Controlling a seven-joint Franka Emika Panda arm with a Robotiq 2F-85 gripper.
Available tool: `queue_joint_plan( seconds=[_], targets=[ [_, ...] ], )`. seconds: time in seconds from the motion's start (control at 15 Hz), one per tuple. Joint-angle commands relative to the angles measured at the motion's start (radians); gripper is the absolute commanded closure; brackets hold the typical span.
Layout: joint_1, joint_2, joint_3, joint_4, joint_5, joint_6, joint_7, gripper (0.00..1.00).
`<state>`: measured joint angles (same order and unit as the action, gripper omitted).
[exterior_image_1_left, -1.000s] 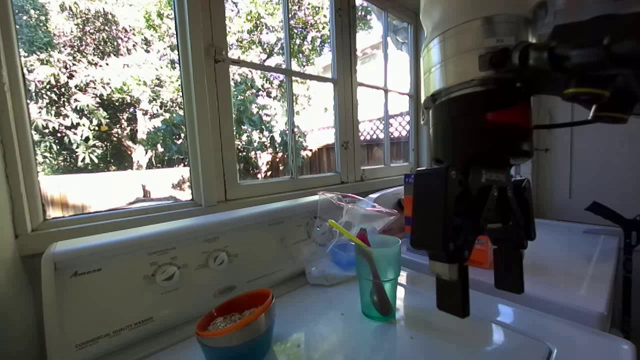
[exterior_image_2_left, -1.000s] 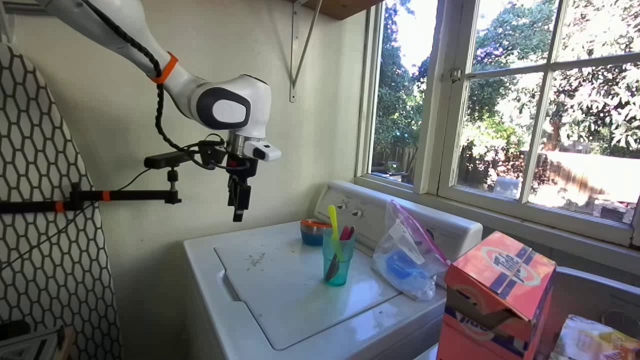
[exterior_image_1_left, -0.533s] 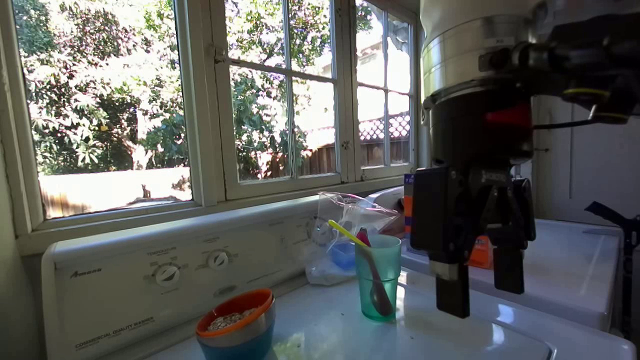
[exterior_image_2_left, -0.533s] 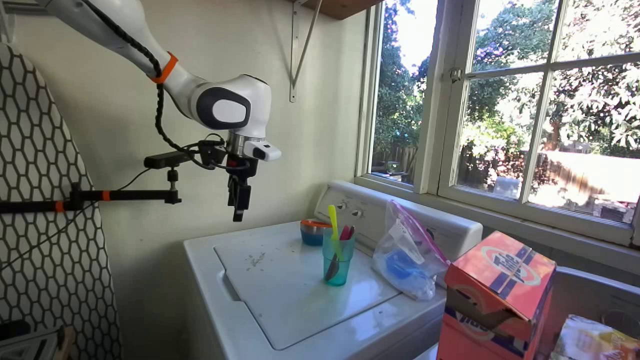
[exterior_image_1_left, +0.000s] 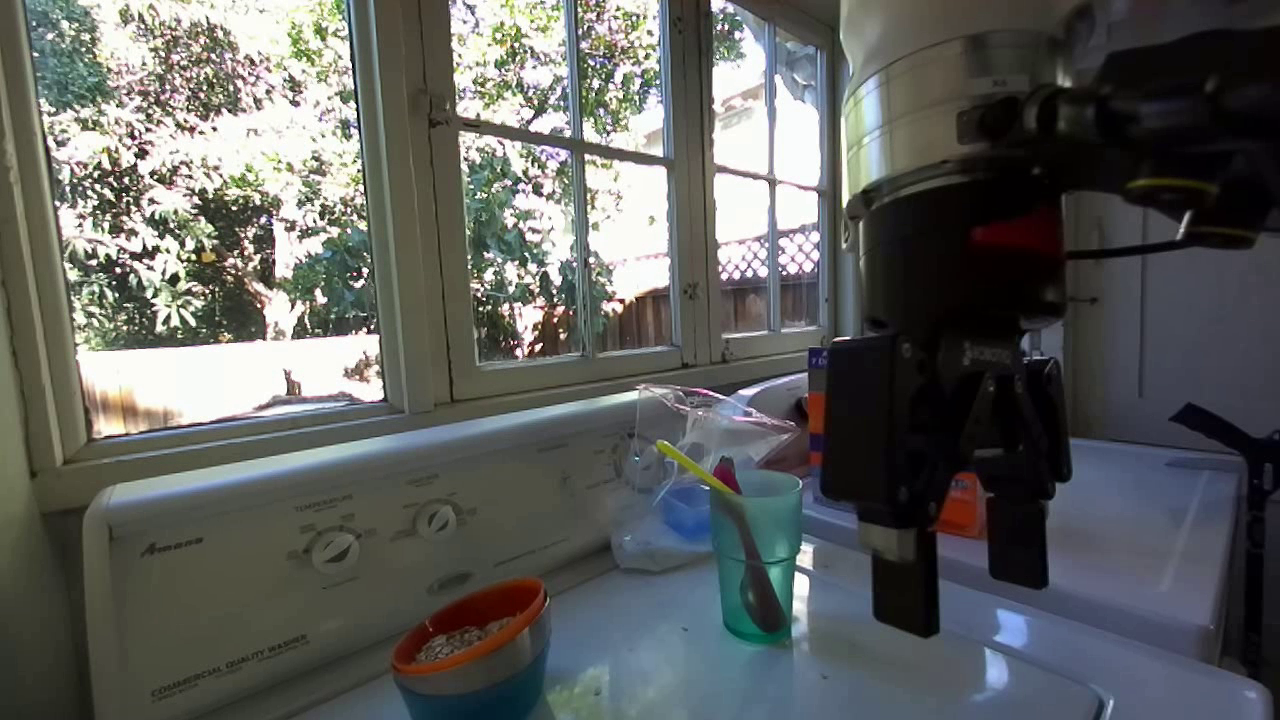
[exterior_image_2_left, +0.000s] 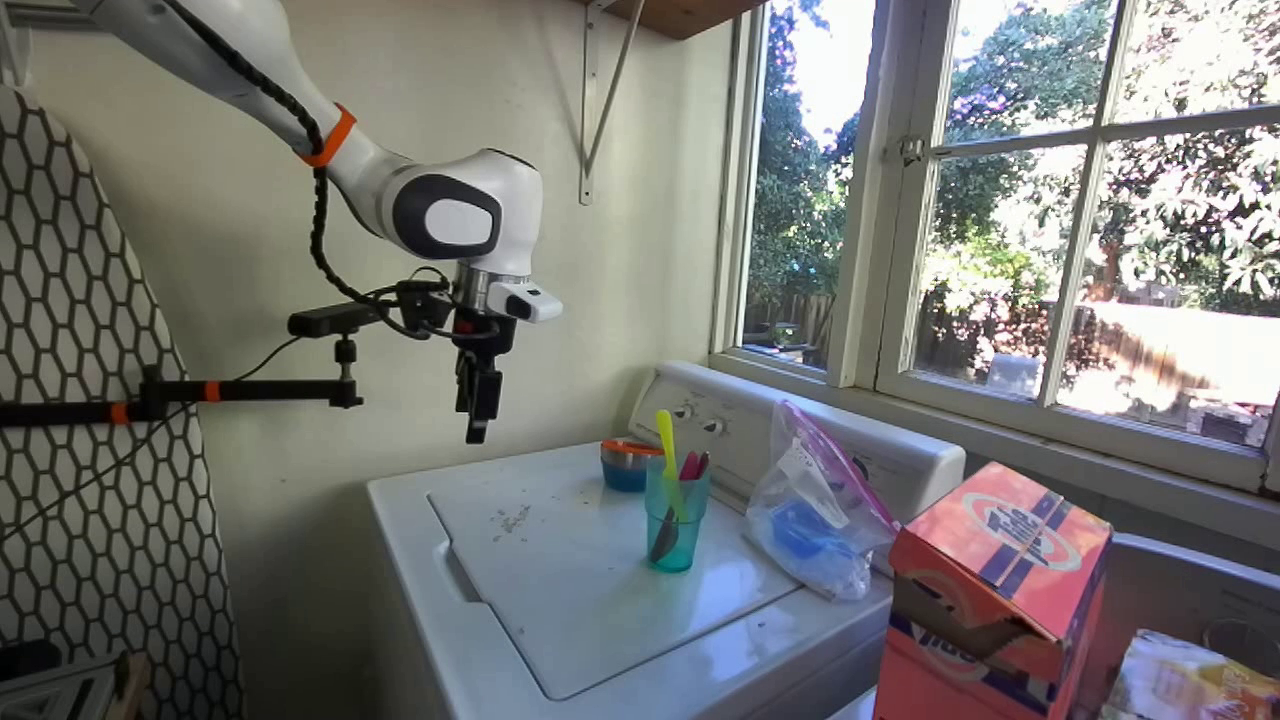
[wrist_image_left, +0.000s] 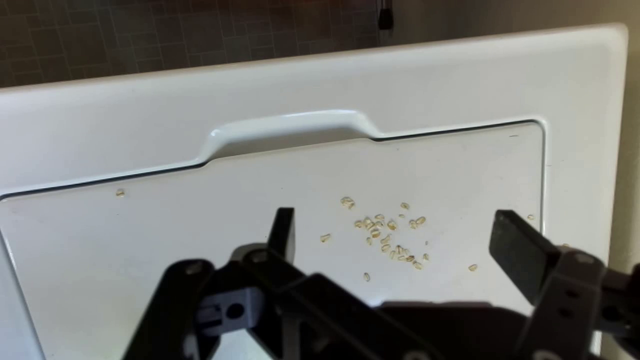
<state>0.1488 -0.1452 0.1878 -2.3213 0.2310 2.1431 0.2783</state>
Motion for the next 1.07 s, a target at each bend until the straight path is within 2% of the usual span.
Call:
queue_joint_plan(
  seconds=[0.0,0.2,0.33,0.47,0.6,0.73,0.87,1.0],
  targets=[
    [0.004,0.0,-0.004,0.001,-0.001,-0.002,0.001,0.0],
    [0.004,0.0,-0.004,0.001,-0.001,-0.002,0.001,0.0],
    [-0.029,0.013,-0.009,0.01,-0.056,0.018,0.156,0.0],
    [-0.064,0.024,-0.033,0.027,-0.104,0.006,0.224,0.0],
    [-0.104,0.04,-0.056,0.043,-0.19,0.014,0.297,0.0],
    [-0.142,0.065,-0.075,0.072,-0.335,0.005,0.366,0.0],
    [-0.165,0.093,-0.097,0.12,-0.493,-0.043,0.349,0.0],
    [-0.171,0.115,-0.125,0.15,-0.567,-0.039,0.226,0.0]
  ],
)
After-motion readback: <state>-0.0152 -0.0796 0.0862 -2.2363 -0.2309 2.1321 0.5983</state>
